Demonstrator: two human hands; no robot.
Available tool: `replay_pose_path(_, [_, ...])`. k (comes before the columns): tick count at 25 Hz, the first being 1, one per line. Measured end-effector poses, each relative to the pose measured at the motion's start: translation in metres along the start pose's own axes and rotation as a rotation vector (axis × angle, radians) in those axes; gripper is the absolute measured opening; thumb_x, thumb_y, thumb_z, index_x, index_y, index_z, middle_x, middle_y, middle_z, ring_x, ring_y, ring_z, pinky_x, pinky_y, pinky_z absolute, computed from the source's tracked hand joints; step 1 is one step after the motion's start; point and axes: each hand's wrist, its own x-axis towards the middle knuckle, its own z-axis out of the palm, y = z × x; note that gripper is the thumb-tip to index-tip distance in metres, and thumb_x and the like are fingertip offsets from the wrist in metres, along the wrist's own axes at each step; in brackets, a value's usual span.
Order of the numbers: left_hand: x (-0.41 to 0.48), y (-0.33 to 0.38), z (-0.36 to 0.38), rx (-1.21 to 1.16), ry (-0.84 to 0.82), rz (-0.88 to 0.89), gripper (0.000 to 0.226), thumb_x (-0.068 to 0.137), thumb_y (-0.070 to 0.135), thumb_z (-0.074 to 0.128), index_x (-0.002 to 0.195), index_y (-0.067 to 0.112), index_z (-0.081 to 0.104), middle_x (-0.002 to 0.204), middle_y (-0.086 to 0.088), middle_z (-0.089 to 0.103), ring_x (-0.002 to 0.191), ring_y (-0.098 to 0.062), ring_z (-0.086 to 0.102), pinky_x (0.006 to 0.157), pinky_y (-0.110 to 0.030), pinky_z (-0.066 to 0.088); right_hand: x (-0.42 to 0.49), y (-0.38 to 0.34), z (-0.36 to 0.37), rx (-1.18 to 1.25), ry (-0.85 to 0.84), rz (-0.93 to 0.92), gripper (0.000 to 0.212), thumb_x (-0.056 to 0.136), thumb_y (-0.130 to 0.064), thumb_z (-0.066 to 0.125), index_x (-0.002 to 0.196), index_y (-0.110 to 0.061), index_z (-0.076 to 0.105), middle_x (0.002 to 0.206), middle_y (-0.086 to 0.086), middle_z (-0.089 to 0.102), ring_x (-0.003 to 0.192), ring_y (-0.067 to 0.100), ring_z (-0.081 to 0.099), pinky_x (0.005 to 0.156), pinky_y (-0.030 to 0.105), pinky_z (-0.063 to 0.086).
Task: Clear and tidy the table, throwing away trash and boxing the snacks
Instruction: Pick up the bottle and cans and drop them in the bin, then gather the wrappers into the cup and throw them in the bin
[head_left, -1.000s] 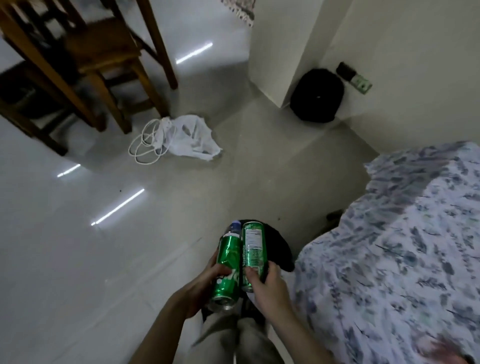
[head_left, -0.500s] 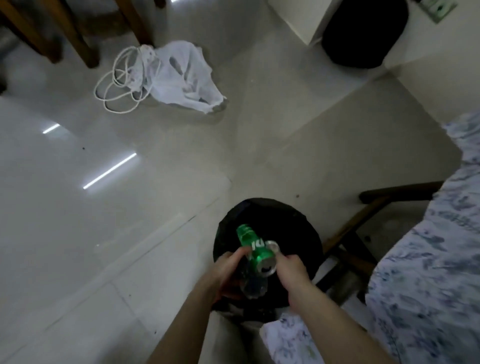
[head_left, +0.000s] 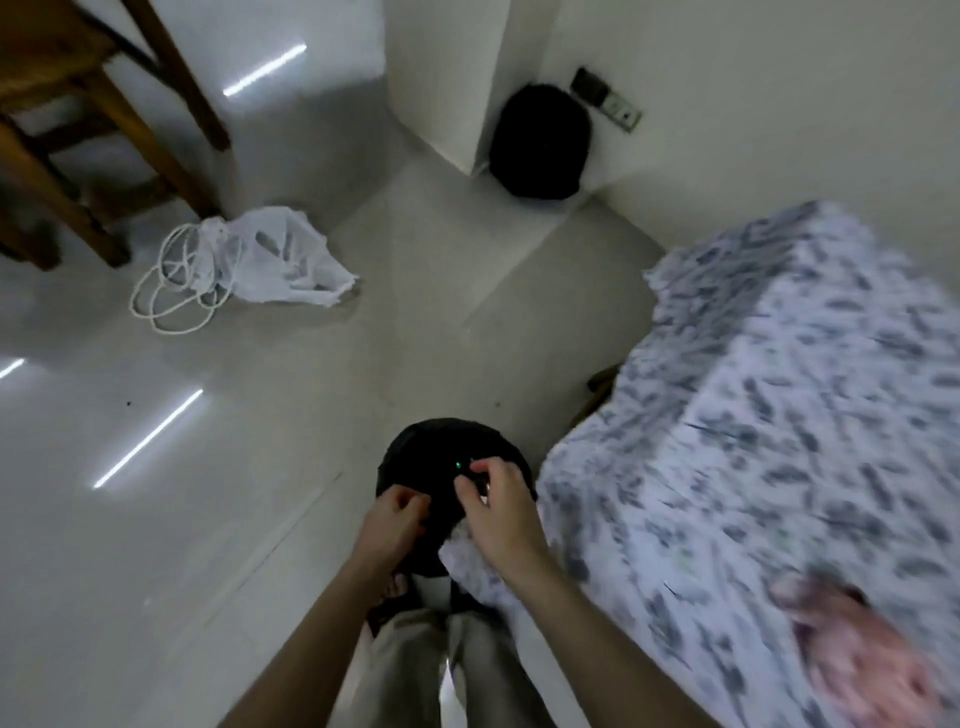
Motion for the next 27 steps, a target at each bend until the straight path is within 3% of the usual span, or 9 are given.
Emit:
replay_pose_path(3, [-0.063,0.045,0.004,0.131,-0.012,0.150,0.024,0.084,0.030,0.052,0.098,0.013,0.063,0.094,-0.013,0.070,0.092,-0.031,0.066,0.088,-0.049,0.053,-0.062,0.000,-0.065,0.109,0.101,-0.033,0.029,0.094,-0.032,0.053,0.117,-0.015,0.053,0.120,0.003,0.052,0.100,0.012,0.053,0.083,0.020,0.041])
replay_pose_path(8, [-0.135,0.098,0.075,0.367,-0.186,0.397,0.015,0.092,0.018,0.051,0.097,0.009,0.061,0.092,-0.012,0.068,0.089,-0.031,0.064,0.084,-0.047,0.051,-0.161,0.064,-0.139,0.265,0.349,0.080,0.032,0.095,-0.031,0.051,0.124,-0.018,0.050,0.123,-0.005,0.048,0.109,0.006,0.051,0.081,0.005,0.038])
replay_pose_path(12, [-0.181,0.109,0.165,0.570,-0.447,0.538,0.010,0.092,0.020,0.053,0.084,0.022,0.058,0.091,-0.013,0.066,0.088,-0.033,0.062,0.080,-0.046,0.051,-0.227,0.131,-0.159,0.284,0.601,0.248,0.029,0.095,-0.031,0.051,0.119,-0.015,0.054,0.121,0.003,0.053,0.107,0.016,0.055,0.079,0.016,0.037])
replay_pose_path(14, [-0.203,0.107,0.204,0.647,-0.525,0.612,0.013,0.092,0.018,0.055,0.081,0.024,0.058,0.087,-0.009,0.065,0.084,-0.028,0.062,0.074,-0.038,0.048,-0.253,0.161,-0.164,0.313,0.689,0.296,0.026,0.095,-0.030,0.052,0.115,-0.015,0.056,0.118,0.005,0.055,0.104,0.021,0.057,0.078,0.021,0.038])
replay_pose_path(16, [-0.219,0.099,0.233,0.714,-0.557,0.682,0.010,0.092,0.018,0.055,0.084,0.020,0.060,0.085,-0.005,0.063,0.080,-0.021,0.060,0.068,-0.028,0.044,-0.274,0.188,-0.169,0.324,0.745,0.308,0.025,0.095,-0.028,0.051,0.115,-0.015,0.057,0.119,0.005,0.055,0.103,0.019,0.056,0.074,0.017,0.037])
replay_pose_path(19, [-0.238,0.089,0.263,0.786,-0.525,0.780,0.010,0.093,0.018,0.055,0.097,0.012,0.061,0.090,0.001,0.060,0.082,-0.010,0.056,0.068,-0.018,0.040,-0.297,0.229,-0.182,0.375,0.795,0.300,0.023,0.095,-0.025,0.052,0.115,-0.015,0.058,0.119,0.007,0.055,0.101,0.016,0.056,0.073,0.010,0.038])
replay_pose_path(22, [-0.257,0.079,0.286,0.787,-0.406,0.819,0.015,0.092,0.015,0.056,0.102,0.007,0.063,0.095,0.000,0.062,0.090,-0.015,0.058,0.080,-0.022,0.041,-0.312,0.270,-0.202,0.399,0.764,0.309,0.026,0.095,-0.026,0.051,0.116,-0.012,0.057,0.120,0.008,0.055,0.105,0.019,0.055,0.078,0.021,0.038])
replay_pose_path(25, [-0.269,0.076,0.302,0.823,-0.290,0.853,0.015,0.092,0.013,0.056,0.102,0.006,0.064,0.096,-0.002,0.063,0.091,-0.016,0.059,0.084,-0.025,0.043,-0.317,0.297,-0.225,0.421,0.728,0.257,0.045,0.089,-0.047,0.044,0.115,-0.013,0.058,0.111,0.006,0.056,0.100,0.017,0.053,0.073,0.020,0.036])
replay_pose_path(27, [-0.274,0.073,0.314,0.824,-0.212,0.846,0.018,0.093,0.014,0.055,0.105,0.005,0.064,0.097,-0.002,0.063,0.090,-0.015,0.058,0.084,-0.027,0.045,-0.314,0.315,-0.238,0.433,0.700,0.223,0.045,0.089,-0.047,0.045,0.114,-0.012,0.058,0.111,0.008,0.057,0.098,0.017,0.053,0.074,0.019,0.037])
